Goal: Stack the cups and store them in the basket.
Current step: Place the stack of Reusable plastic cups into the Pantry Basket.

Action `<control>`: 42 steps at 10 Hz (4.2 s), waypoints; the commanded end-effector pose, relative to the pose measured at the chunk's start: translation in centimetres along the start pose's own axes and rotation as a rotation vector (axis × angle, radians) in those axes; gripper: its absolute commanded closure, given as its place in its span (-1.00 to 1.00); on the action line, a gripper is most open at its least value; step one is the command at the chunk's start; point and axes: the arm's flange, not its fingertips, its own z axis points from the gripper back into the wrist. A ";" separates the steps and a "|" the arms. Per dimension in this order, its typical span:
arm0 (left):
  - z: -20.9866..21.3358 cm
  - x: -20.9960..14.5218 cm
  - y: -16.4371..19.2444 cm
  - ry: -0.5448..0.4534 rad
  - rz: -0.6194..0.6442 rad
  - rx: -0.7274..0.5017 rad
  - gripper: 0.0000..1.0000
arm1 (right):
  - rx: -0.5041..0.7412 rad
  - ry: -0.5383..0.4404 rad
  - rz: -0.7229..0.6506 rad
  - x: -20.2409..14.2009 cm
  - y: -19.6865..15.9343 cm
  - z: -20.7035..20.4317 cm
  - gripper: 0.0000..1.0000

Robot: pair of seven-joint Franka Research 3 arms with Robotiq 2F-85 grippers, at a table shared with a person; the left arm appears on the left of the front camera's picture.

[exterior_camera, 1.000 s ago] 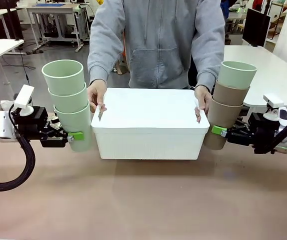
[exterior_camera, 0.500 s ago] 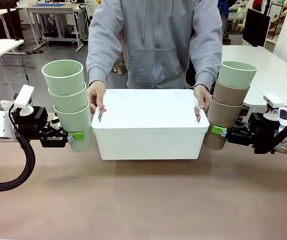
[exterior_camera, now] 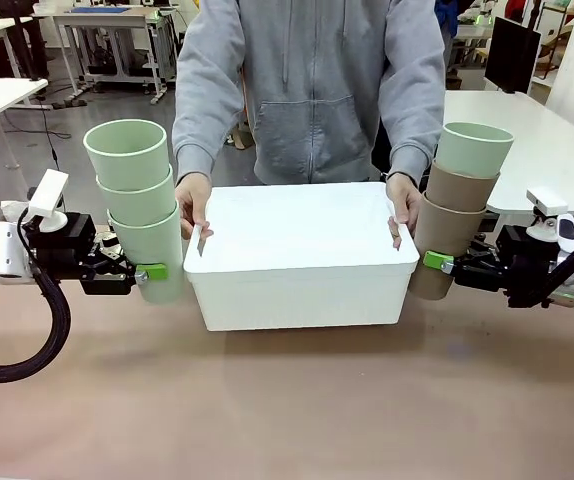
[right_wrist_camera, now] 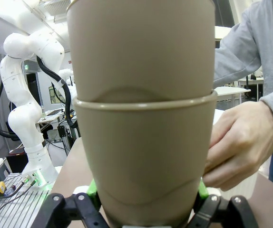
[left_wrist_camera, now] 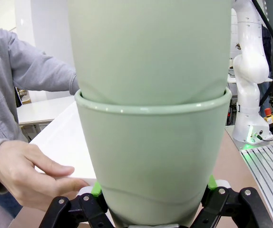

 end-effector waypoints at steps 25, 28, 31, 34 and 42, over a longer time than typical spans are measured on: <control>-20.4 9.4 4.6 0.945 0.065 -0.132 -0.71 | 0.003 -0.005 0.013 0.4 0.1 -0.1 -0.68; -22.0 7.3 5.7 1.035 0.089 -0.112 -0.71 | 0.003 -0.005 0.013 0.4 0.1 -0.1 -0.68; -22.1 5.4 6.3 1.057 0.100 -0.087 -0.71 | 0.003 -0.005 0.013 0.4 0.1 -0.1 -0.68; -21.9 3.8 6.8 1.015 0.111 -0.079 -0.71 | 0.003 -0.005 0.013 0.4 0.1 -0.1 -0.68; -21.6 4.3 6.2 0.998 0.068 -0.146 -1.00 | 0.003 -0.005 0.013 0.4 0.1 -0.1 -0.68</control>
